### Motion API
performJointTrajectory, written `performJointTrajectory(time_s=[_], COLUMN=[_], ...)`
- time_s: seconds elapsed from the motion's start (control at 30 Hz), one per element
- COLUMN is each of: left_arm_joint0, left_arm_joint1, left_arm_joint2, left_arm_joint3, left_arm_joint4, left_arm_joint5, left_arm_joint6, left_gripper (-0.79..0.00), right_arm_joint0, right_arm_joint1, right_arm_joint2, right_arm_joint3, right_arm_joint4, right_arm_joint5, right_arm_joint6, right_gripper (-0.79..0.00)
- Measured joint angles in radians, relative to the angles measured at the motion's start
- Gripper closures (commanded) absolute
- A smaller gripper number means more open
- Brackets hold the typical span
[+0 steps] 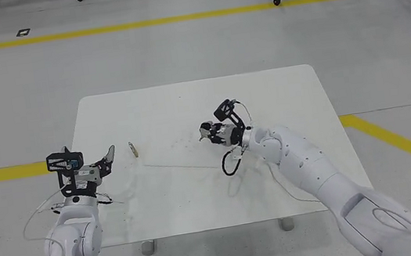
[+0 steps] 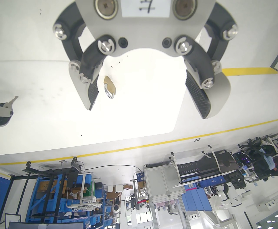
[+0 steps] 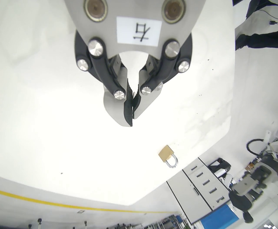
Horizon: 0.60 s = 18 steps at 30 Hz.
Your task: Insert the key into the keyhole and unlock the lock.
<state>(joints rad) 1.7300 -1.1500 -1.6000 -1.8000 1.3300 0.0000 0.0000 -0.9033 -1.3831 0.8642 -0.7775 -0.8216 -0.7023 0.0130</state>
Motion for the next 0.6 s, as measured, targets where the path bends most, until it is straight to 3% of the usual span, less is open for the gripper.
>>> performJointTrajectory(time_s=[0.3, 0.4, 0.6], left_arm_joint0=[0.000, 0.000, 0.000], left_arm_joint1=[0.000, 0.000, 0.000], left_arm_joint2=[0.000, 0.000, 0.000], left_arm_joint3=[0.000, 0.000, 0.000], left_arm_joint4=[0.000, 0.000, 0.000], left_arm_joint5=[0.000, 0.000, 0.000], left_arm_joint6=[0.000, 0.000, 0.000], left_gripper=[-0.785, -0.785, -0.785], right_arm_joint0=[-0.132, -0.141, -0.140], right_arm_joint1=[0.056, 0.057, 0.057], right_arm_joint2=[0.158, 0.171, 0.170], right_arm_joint3=[-0.072, -0.054, -0.055], right_arm_joint4=[0.154, 0.231, 0.214], right_arm_joint5=[-0.127, -0.172, -0.166], right_arm_joint6=[-0.073, -0.060, -0.061], right_gripper=[0.000, 0.000, 0.000])
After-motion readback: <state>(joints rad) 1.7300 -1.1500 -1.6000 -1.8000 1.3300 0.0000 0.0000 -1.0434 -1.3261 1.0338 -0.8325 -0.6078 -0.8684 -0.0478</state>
